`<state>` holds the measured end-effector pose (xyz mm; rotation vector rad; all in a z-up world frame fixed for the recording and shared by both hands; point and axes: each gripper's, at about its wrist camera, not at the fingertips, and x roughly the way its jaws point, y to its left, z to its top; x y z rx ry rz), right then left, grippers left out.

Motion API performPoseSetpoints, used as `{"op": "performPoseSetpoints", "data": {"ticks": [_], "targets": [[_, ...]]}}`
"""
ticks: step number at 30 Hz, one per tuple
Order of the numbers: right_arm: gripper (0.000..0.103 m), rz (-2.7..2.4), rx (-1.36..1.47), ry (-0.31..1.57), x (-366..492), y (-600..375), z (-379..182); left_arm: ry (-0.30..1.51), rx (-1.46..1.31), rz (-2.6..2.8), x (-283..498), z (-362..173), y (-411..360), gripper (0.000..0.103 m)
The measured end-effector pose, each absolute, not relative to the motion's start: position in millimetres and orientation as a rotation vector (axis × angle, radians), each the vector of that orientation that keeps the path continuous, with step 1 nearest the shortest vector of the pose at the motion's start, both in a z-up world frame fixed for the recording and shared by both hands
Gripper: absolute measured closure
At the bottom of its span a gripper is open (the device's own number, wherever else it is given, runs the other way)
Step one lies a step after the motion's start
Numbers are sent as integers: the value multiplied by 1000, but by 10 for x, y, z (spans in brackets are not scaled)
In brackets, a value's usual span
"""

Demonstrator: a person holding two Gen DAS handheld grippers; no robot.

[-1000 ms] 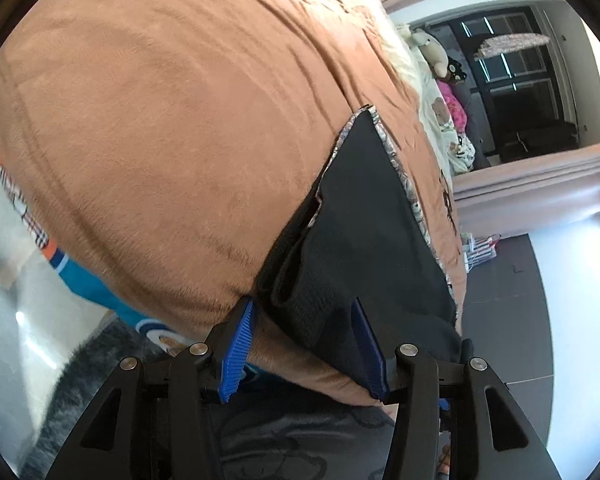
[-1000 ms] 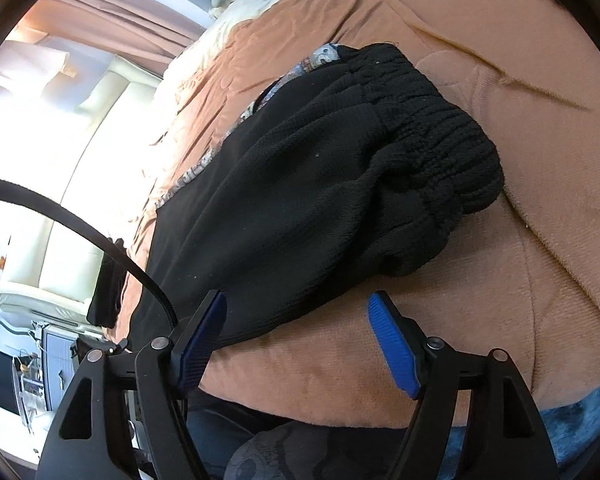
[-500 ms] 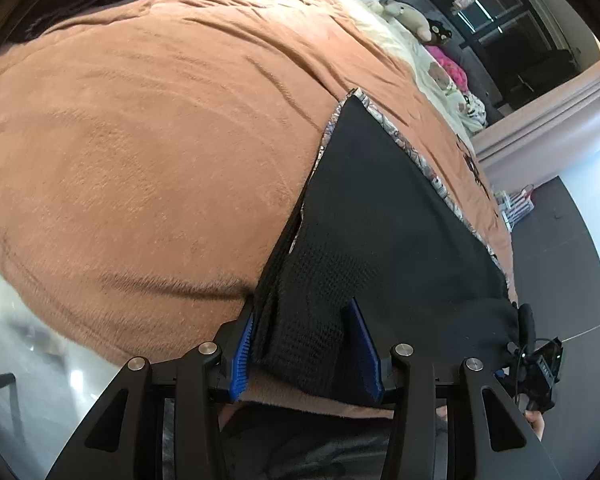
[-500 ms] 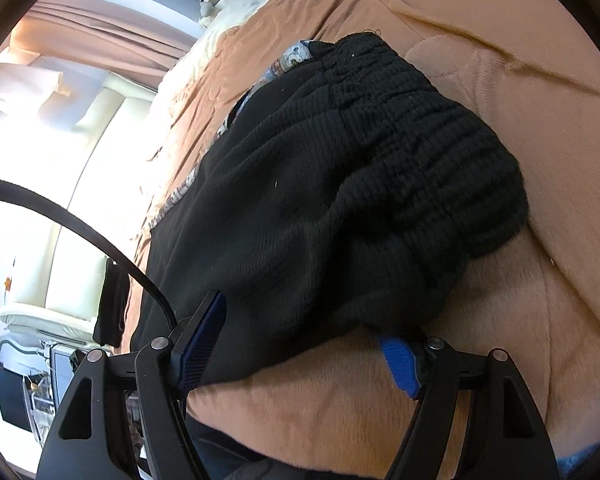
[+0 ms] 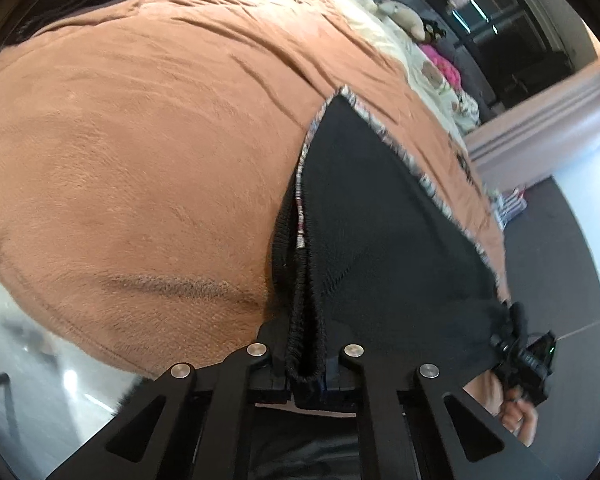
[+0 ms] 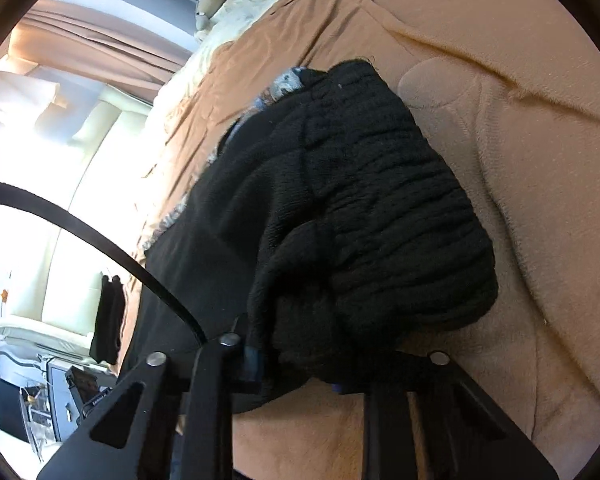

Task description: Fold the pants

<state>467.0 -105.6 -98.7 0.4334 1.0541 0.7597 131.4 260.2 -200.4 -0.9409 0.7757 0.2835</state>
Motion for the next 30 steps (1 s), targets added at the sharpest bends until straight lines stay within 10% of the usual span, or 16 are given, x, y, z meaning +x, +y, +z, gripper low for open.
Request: {"op": "performPoseSetpoints", "data": {"ticks": [12, 21, 30], "targets": [[91, 804, 378, 1082, 4303, -1031, -851, 762, -980, 296, 1166, -1779, 2775, 95], [31, 674, 290, 1072, 4181, -1285, -830, 858, -923, 388, 1150, -1757, 3017, 70], [31, 608, 245, 964, 4187, -1574, -462, 871, -784, 358, 1725, -1479, 3250, 70]]}}
